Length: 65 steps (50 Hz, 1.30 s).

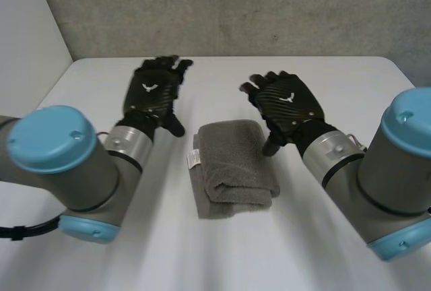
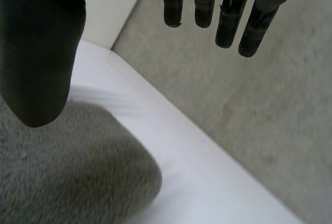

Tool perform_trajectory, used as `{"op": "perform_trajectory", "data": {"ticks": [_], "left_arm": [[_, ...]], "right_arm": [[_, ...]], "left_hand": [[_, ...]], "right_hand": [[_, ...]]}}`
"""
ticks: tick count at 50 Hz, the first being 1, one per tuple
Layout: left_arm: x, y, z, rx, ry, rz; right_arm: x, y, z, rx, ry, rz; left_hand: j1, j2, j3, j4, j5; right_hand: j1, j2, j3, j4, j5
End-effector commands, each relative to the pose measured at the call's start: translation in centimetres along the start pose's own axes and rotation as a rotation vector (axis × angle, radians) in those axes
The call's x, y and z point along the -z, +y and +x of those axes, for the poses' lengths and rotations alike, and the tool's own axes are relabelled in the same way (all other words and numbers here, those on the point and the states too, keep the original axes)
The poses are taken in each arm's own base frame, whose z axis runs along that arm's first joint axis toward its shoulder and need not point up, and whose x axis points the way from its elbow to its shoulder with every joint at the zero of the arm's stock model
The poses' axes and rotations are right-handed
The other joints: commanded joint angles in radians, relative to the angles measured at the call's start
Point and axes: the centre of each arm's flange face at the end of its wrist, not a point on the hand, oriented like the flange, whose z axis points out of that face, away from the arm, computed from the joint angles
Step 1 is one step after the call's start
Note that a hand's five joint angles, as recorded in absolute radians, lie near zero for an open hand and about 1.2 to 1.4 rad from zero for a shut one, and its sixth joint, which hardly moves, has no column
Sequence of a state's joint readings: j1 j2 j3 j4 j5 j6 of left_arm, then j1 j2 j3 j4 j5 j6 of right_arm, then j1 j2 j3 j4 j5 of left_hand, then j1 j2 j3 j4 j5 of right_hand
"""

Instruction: Fold the towel.

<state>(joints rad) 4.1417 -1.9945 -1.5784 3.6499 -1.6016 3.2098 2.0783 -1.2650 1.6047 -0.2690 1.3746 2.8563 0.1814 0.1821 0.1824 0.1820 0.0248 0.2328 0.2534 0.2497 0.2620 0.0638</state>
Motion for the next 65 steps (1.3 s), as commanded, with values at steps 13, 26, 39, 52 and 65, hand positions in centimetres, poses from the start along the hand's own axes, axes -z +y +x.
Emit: {"op": "perform_trajectory", "data": {"ticks": [13, 26, 39, 52, 65], "left_arm": [[1.1, 10.1, 4.5, 0.0, 0.066, -0.336], [0.9, -0.3, 2.9, 0.014, -0.003, -0.097], [2.7, -11.4, -3.4, 0.028, -0.158, 0.059], [4.1, -14.5, -5.2, 0.022, -0.206, 0.051], [4.5, -14.3, -4.9, 0.025, -0.191, 0.024]], "right_arm": [[-2.6, 8.7, 0.0, -0.206, -0.085, -0.318], [-1.7, -0.7, 2.8, -0.146, -0.008, -0.067], [3.3, -11.6, 8.8, -0.101, 0.307, 0.063], [3.4, -11.2, 10.1, -0.107, 0.349, 0.041], [3.4, -11.2, 10.0, -0.108, 0.347, 0.042]], "left_hand": [[0.032, 0.031, 0.031, 0.032, 0.014], [0.02, 0.02, 0.019, 0.02, 0.002], [0.032, 0.031, 0.031, 0.032, 0.014], [0.032, 0.031, 0.031, 0.032, 0.014], [0.026, 0.026, 0.025, 0.026, 0.008]], "right_hand": [[-0.058, -0.079, -0.075, -0.087, -0.064], [-0.058, -0.079, -0.075, -0.087, -0.064], [-0.058, -0.079, -0.075, -0.087, -0.064], [-0.058, -0.079, -0.075, -0.087, -0.064], [-0.058, -0.079, -0.075, -0.087, -0.064]]}}
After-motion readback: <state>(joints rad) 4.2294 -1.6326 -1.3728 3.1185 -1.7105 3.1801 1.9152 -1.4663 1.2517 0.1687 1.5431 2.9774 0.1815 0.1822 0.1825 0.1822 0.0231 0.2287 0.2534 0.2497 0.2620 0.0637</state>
